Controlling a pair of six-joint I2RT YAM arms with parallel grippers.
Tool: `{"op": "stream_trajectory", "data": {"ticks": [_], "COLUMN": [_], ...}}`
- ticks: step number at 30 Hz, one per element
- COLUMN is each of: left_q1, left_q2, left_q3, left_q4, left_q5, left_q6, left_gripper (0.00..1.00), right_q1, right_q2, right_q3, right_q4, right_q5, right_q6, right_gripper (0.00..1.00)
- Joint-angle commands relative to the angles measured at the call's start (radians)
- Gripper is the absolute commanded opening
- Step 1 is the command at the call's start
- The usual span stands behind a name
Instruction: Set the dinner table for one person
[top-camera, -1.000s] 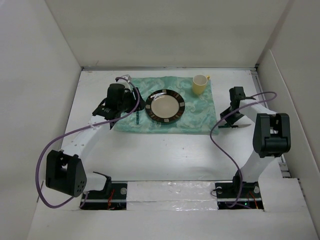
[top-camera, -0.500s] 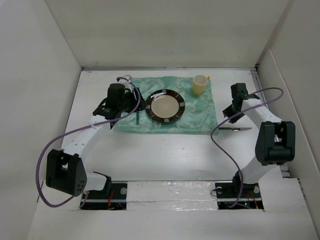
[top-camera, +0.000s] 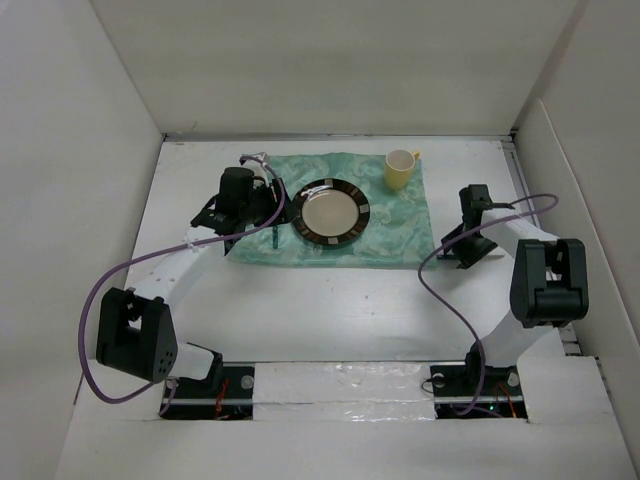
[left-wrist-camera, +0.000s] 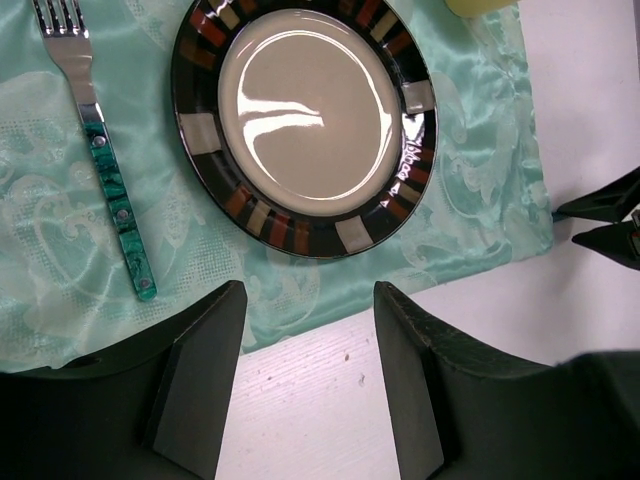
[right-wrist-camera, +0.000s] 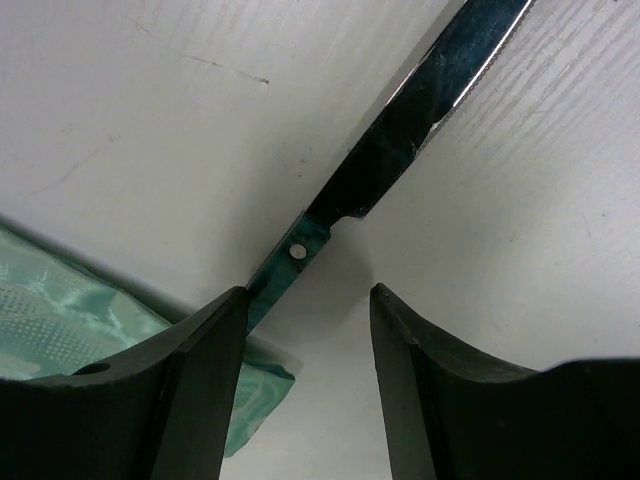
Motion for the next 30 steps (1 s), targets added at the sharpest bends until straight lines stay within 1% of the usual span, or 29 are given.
{"op": "stream_trajectory", "data": {"ticks": [1, 6, 7, 9, 10, 12, 13, 15, 16, 18, 20, 21, 22, 23, 24, 25, 26, 29, 30], "left_q1": [0.003, 0.003, 0.003, 0.003, 0.003, 0.003, 0.003, 0.003, 0.003, 0.003, 0.003, 0.003, 0.003, 0.003, 0.003, 0.003, 0.003, 0.003, 0.003], "left_q2": [-0.006, -0.012, -0.01, -0.01, -0.012, -0.012, -0.012, -0.013, -0.016, -0.018, -0.021, -0.024, -0.029, -0.03, -0.036, -0.041, -0.041, -0.059, -0.067], "left_q3": [0.031, 0.031, 0.031, 0.034, 0.035, 0.038, 0.035, 0.031, 0.028, 0.019, 0.009, 0.002, -0.001, -0.008, -0.012, -0.015, -0.018, -0.026, -0.031], "left_q4": [0.047, 0.045, 0.042, 0.039, 0.036, 0.036, 0.036, 0.039, 0.042, 0.045, 0.048, 0.048, 0.05, 0.05, 0.045, 0.043, 0.042, 0.034, 0.031], "left_q5": [0.021, 0.017, 0.014, 0.006, 0.001, 0.0, 0.0, 0.0, 0.001, 0.001, 0.004, 0.006, 0.006, 0.003, 0.006, 0.007, 0.007, 0.003, -0.003], "left_q6": [-0.005, -0.003, -0.003, 0.003, 0.004, 0.006, 0.007, 0.006, 0.006, 0.006, 0.004, 0.004, 0.003, 0.003, 0.001, 0.0, -0.002, -0.005, -0.007], "left_gripper": [0.5, 0.5, 0.5, 0.5, 0.5, 0.5, 0.5, 0.5, 0.5, 0.5, 0.5, 0.5, 0.5, 0.5, 0.5, 0.5, 0.5, 0.5, 0.5], "right_q1": [-0.01, -0.01, -0.01, -0.01, -0.01, -0.01, -0.019, -0.03, -0.046, -0.066, -0.077, -0.077, -0.077, -0.077, -0.077, -0.077, -0.077, -0.077, -0.077], "right_q2": [0.041, 0.064, 0.074, 0.082, 0.085, 0.088, 0.088, 0.088, 0.088, 0.093, 0.097, 0.104, 0.122, 0.133, 0.145, 0.147, 0.151, 0.157, 0.157], "right_q3": [0.056, 0.074, 0.076, 0.079, 0.082, 0.082, 0.082, 0.086, 0.091, 0.12, 0.14, 0.161, 0.171, 0.175, 0.172, 0.162, 0.151, 0.137, 0.137], "right_q4": [0.04, 0.05, 0.048, 0.037, 0.036, 0.028, 0.027, 0.027, 0.025, 0.014, 0.008, 0.007, 0.004, -0.003, 0.003, 0.013, 0.031, 0.045, 0.045], "right_q5": [-0.005, -0.016, -0.013, -0.001, 0.004, 0.018, 0.024, 0.05, 0.064, 0.107, 0.166, 0.174, 0.176, 0.179, 0.174, 0.164, 0.148, 0.134, 0.128], "right_q6": [0.004, 0.003, 0.004, -0.002, -0.005, -0.008, -0.01, -0.013, -0.022, -0.036, -0.071, -0.088, -0.112, -0.12, -0.132, -0.139, -0.14, -0.149, -0.157], "right_gripper": [0.58, 0.54, 0.5, 0.46, 0.4, 0.32, 0.25, 0.16, 0.09, 0.06, 0.09, 0.13, 0.25, 0.3, 0.38, 0.41, 0.43, 0.42, 0.38]}}
